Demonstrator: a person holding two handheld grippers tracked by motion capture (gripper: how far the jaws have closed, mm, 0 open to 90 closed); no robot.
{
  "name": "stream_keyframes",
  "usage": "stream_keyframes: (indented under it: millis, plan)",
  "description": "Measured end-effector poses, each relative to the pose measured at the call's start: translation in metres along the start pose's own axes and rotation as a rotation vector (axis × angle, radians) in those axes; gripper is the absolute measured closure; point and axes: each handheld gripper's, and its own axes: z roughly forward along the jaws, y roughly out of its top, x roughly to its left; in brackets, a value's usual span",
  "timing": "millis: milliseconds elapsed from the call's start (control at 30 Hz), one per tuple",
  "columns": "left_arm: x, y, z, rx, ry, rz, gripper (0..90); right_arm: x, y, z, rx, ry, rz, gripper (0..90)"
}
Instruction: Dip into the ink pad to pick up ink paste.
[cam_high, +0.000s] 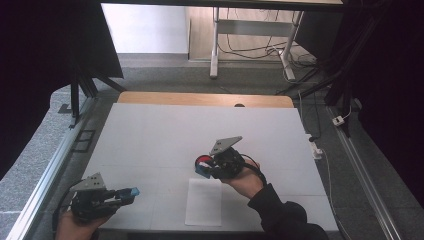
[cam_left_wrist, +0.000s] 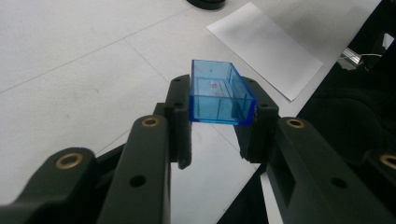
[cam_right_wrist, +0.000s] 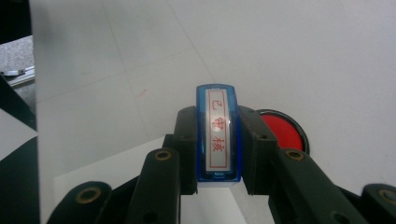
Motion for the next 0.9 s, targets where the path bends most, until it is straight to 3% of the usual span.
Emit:
stream_keyframes:
  millis: [467,900]
  plan:
    - [0.000,0.000,0.000,0.004,0.000,0.002,68.2,0.019,-0.010,-0.014,-0.010,0.036,-0.014,71.0]
    - [0.000,0.000,0.000,0.005,-0.001,0.003,68.2,0.025,-0.017,-0.021,-0.017,0.050,-0.013,71.0]
